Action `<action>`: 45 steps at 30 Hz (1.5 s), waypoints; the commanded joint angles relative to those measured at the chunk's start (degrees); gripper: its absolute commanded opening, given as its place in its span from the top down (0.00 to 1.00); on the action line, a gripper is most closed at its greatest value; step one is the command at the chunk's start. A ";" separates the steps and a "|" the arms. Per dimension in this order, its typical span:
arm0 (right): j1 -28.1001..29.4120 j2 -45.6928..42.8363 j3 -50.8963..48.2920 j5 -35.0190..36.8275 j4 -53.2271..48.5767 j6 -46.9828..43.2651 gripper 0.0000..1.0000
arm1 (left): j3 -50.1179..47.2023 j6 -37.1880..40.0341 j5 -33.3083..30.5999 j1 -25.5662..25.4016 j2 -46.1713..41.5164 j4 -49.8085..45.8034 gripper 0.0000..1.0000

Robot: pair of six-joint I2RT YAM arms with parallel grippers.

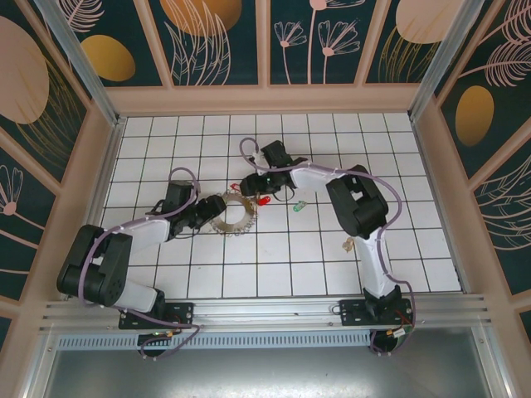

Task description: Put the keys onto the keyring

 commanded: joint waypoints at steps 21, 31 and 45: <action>-2.15 -16.66 -17.78 -0.23 3.40 7.24 0.44 | 7.60 4.71 -2.93 -1.19 4.12 -3.16 0.29; -1.21 -9.68 -13.43 -3.78 1.30 8.20 0.56 | 2.27 4.19 -0.38 -1.35 -0.03 -3.65 0.32; 0.15 -9.12 -16.05 -2.46 0.94 10.98 0.56 | 3.98 5.39 2.19 -3.20 4.61 -2.99 0.37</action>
